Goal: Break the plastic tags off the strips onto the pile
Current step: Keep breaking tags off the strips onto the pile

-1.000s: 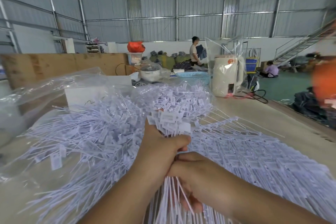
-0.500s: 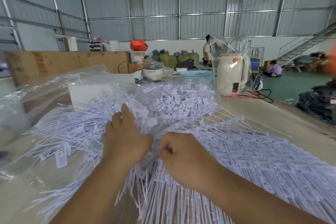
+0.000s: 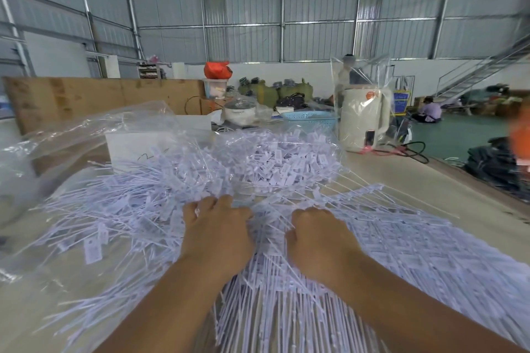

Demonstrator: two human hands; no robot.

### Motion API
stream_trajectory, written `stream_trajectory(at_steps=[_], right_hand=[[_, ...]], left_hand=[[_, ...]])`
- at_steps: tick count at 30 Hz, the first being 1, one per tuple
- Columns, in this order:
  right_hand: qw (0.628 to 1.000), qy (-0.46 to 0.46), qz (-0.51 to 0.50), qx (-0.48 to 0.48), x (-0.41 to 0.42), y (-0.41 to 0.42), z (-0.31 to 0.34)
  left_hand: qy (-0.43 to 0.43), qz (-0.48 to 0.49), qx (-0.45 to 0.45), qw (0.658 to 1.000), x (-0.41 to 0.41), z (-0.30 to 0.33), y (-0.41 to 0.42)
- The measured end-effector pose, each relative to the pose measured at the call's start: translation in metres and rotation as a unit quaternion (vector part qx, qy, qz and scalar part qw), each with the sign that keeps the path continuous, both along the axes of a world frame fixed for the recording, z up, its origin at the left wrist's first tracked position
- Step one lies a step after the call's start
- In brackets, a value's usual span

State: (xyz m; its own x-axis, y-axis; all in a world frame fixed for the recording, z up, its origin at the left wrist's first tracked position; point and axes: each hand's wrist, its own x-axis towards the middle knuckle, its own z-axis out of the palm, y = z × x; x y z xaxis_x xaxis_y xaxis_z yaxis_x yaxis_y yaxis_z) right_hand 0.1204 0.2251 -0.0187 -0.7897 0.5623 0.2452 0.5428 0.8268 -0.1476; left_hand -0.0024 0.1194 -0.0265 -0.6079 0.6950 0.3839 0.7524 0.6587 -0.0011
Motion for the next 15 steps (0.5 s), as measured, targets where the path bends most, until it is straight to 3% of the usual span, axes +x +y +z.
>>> stream_trajectory(at_steps=[5,10,13,15], right_hand=[[0.993,0.107,-0.024,-0.035,0.007,0.011,0.004],[0.981,0.187,-0.045,0.01,0.022,0.013,0.019],[0.98,0.194,-0.033,0.025,0.032,0.006,0.021],[0.98,0.193,-0.028,0.032,0.039,0.003,0.02]], left_hand=[[-0.01,0.041,0.002,0.999,-0.007,0.001,-0.004],[-0.022,0.044,0.019,0.999,-0.006,0.003,-0.004],[-0.087,-0.037,0.214,0.972,0.002,0.01,-0.004],[-0.231,-0.103,0.364,0.897,0.011,0.017,-0.006]])
